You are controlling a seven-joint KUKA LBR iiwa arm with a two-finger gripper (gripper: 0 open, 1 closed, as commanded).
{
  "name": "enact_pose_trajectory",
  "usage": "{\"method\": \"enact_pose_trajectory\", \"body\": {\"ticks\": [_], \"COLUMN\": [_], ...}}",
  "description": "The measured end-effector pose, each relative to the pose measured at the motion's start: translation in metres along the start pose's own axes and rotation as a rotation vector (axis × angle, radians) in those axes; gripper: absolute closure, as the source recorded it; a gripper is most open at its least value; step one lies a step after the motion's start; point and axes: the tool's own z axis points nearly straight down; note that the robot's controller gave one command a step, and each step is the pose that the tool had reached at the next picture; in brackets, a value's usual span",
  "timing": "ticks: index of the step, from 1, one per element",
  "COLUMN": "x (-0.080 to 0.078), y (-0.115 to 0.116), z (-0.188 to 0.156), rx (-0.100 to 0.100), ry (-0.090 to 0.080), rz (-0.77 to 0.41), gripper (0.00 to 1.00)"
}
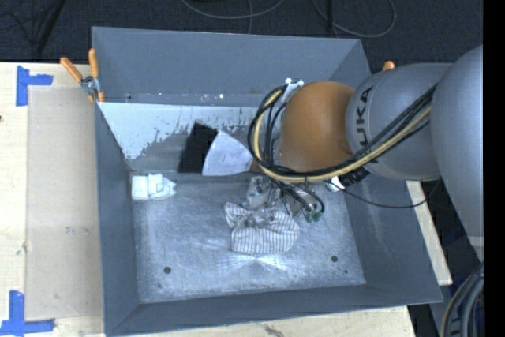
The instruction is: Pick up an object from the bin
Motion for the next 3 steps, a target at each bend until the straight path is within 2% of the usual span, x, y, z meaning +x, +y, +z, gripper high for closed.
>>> {"method": "enact_pose_trajectory", "body": {"ticks": [2,3], "x": [0.001,0.002], "y": [0.000,0.000], "z": [-0.004,-0.019], "rx": [0.000,0.000], "ry": [0.002,0.001], "rz": [0.001,0.001], "gripper": [1.00,1.00]}}
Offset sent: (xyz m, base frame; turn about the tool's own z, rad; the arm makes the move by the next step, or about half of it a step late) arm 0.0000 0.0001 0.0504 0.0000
